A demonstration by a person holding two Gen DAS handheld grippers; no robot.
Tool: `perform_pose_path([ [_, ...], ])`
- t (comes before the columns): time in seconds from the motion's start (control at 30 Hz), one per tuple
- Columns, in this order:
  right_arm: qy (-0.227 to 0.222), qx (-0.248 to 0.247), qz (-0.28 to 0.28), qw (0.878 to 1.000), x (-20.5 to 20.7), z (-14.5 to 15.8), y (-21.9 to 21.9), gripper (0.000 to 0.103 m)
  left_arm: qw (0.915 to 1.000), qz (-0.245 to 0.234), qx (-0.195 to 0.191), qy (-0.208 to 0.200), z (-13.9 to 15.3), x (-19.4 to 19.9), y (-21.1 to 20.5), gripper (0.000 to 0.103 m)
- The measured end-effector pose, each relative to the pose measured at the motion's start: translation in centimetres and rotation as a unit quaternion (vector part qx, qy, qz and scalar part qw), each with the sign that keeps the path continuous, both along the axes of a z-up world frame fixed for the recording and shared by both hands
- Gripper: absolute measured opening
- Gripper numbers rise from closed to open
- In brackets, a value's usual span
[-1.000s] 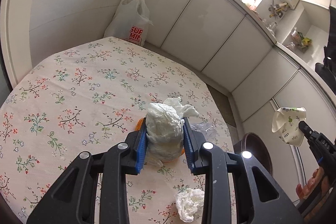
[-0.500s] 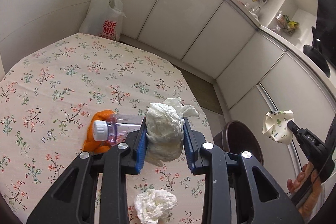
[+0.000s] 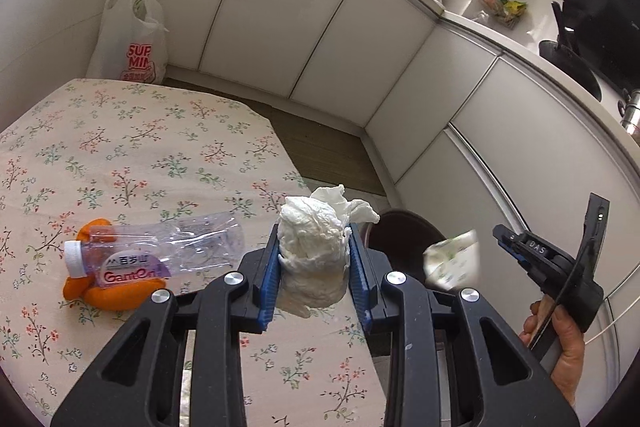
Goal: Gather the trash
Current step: 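Carry the paper cup over the brown bin and open the right tool, then move the white tissue over the brown bin and open the left tool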
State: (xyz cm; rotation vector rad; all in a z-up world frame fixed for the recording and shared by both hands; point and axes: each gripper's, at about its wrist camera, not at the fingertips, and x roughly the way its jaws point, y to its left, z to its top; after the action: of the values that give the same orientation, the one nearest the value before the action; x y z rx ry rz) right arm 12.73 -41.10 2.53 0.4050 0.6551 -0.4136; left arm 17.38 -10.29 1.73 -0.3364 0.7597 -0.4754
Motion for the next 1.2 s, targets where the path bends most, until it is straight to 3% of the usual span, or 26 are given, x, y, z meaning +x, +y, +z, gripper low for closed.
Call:
perform_pose_path([
  [0.03,-0.004,-0.001,-0.010,1.000,-0.3,0.1,-0.3,0.059,1.0000,-0.006,-0.001,-0.001,0.2,0.1,-0.7,0.031],
  [0.13,-0.017,-0.014,-0.032,0.999,-1.2,0.9,-1.0,0.063,0.9997,-0.024,-0.001,-0.007,0.7,0.4,-2.8,0.031],
  [0.2,-0.026,-0.018,-0.052,0.998,-2.0,1.3,-1.6,0.084,0.9993,-0.036,-0.001,-0.011,0.9,0.6,-4.1,0.031],
  [0.27,-0.038,-0.018,-0.080,0.996,-3.0,1.6,-2.3,0.096,0.9989,-0.046,-0.002,-0.011,1.1,0.8,-5.4,0.031],
  [0.6,-0.039,0.013,-0.167,0.985,-6.7,1.4,-7.2,0.096,0.9946,-0.101,-0.013,0.018,0.2,2.5,-12.5,0.032],
  [1.0,-0.043,0.032,-0.210,0.976,-8.7,0.8,-10.2,0.096,0.9872,-0.151,0.011,0.048,-1.8,3.9,-20.6,0.034],
  [1.07,-0.039,0.026,-0.214,0.976,-8.8,0.7,-10.4,0.096,0.9849,-0.162,0.021,0.057,-2.2,4.0,-21.7,0.037],
  [1.2,-0.028,0.025,-0.223,0.974,-8.9,0.4,-10.8,0.096,0.9815,-0.175,0.045,0.063,-2.7,3.7,-23.1,0.053],
])
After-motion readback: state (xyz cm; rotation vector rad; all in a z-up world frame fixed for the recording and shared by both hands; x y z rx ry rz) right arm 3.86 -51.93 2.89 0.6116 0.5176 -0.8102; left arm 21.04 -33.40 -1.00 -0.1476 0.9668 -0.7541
